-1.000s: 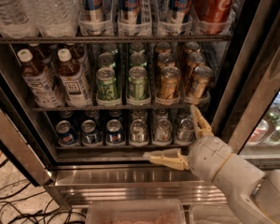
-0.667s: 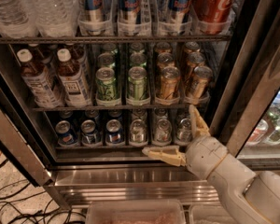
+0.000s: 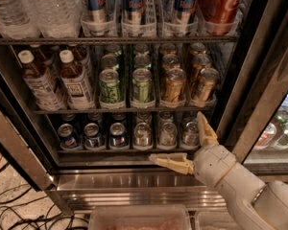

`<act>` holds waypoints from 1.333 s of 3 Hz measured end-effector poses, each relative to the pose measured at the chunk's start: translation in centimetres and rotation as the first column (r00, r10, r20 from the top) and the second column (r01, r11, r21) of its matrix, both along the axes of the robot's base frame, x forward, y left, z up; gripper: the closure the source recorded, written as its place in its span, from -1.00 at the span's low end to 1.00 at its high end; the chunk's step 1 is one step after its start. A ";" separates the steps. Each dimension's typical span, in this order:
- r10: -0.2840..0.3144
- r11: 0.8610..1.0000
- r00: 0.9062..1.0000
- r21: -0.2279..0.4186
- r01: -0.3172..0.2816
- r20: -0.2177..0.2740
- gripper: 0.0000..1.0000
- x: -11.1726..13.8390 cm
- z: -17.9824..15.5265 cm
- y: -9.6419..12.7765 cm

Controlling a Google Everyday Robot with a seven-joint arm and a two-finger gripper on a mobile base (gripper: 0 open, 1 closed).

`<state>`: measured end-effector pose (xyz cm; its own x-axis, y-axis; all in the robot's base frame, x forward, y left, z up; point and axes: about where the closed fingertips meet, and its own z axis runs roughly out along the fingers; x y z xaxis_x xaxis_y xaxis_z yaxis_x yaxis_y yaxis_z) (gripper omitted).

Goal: Pick orange can from middle shelf of fridge

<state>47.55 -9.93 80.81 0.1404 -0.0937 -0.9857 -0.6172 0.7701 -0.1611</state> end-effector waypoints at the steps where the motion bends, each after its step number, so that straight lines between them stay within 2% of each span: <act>1: -0.057 0.998 0.998 -0.020 0.056 -0.036 -1.00 0.3 0.2 -1.1; 2: -0.110 0.994 0.992 -0.034 0.108 -0.067 -1.00 1.1 0.3 -2.6; 3: -0.129 0.991 0.989 -0.027 0.128 -0.076 -1.00 1.9 0.4 -3.3; 4: -0.142 0.990 0.988 0.012 0.143 -0.058 -1.00 4.4 0.4 -3.4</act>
Offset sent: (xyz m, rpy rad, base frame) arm 0.0207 -0.0480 0.0032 -0.0427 0.1107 -0.1802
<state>51.96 -13.34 81.17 0.0706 -0.0924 -0.9932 -0.5086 0.8532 -0.1155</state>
